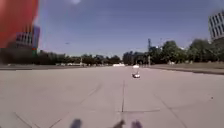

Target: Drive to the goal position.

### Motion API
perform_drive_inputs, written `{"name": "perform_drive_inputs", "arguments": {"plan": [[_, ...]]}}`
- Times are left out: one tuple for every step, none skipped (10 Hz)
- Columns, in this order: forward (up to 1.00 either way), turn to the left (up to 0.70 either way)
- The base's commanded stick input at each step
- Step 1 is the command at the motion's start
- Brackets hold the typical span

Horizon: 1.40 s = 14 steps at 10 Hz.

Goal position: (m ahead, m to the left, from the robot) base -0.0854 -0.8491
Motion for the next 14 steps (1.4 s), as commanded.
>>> {"name": "perform_drive_inputs", "arguments": {"plan": [[1.0,-0.15],[1.0,0.0],[1.0,0.0],[1.0,0.0],[1.0,0.0],[1.0,0.0],[1.0,0.0],[1.0,0.0],[1.0,0.0],[1.0,0.0],[1.0,0.0],[1.0,0.0],[1.0,0.0],[1.0,0.0]]}}
